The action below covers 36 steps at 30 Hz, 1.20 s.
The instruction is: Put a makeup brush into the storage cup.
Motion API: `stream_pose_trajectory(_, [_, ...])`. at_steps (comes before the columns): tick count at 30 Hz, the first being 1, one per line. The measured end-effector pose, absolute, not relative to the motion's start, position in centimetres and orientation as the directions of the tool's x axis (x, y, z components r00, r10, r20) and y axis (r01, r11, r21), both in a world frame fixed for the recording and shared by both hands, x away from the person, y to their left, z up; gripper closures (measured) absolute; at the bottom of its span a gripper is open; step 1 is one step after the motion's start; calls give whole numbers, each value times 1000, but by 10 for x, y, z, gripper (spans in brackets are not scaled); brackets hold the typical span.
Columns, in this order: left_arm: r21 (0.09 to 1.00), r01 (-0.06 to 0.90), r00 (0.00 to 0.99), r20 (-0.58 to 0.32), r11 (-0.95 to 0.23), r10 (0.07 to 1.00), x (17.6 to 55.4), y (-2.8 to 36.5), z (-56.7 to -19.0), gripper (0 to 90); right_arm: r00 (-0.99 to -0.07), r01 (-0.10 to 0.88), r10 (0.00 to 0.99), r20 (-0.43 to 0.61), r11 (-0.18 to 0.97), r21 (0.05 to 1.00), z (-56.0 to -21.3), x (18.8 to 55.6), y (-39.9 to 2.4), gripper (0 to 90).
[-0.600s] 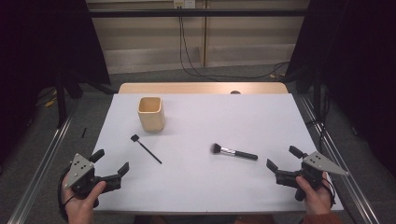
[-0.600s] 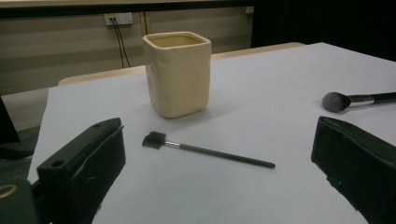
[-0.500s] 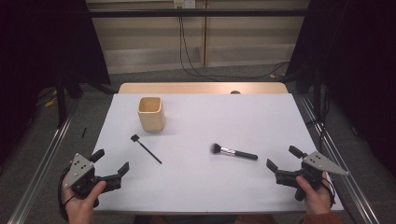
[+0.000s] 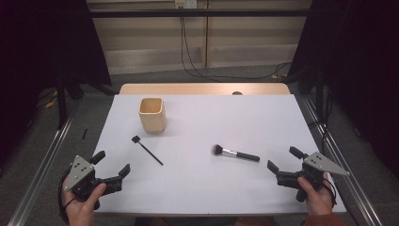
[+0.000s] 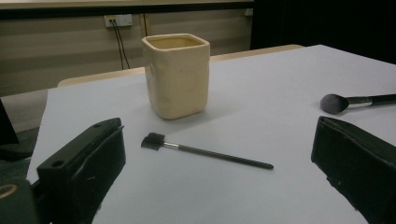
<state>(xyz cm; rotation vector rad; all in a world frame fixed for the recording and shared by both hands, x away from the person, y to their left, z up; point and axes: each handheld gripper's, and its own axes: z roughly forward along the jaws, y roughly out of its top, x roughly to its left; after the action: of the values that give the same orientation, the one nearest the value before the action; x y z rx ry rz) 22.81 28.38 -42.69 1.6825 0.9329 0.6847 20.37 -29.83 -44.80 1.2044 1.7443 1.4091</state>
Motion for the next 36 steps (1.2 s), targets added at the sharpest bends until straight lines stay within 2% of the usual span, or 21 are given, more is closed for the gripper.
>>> stream_pose_trajectory(4, [955, 270, 529, -38, -126, 848, 228, 282, -428, 30, -425, 280, 900, 99, 26, 960, -447, 202, -297, 0])
stream_pose_trajectory(14, [970, 201, 549, 6, -139, 836, 235, 271, -424, 32, -419, 290, 902, 103, 26, 957, -447, 201, -296, 0])
stream_pose_trajectory(17, [972, 202, 550, -11, -120, 835, 238, 270, -423, 30, -419, 292, 902, 103, 26, 956, -447, 201, -296, 0])
stream_pose_trajectory(28, [958, 218, 580, 25, -184, 814, 263, 254, -418, 30, -412, 301, 905, 109, 22, 953, -449, 201, -302, 0])
stream_pose_trajectory(36, [972, 198, 585, -17, -123, 811, 278, 244, -409, 31, -410, 303, 906, 108, 24, 953, -449, 202, -301, 0])
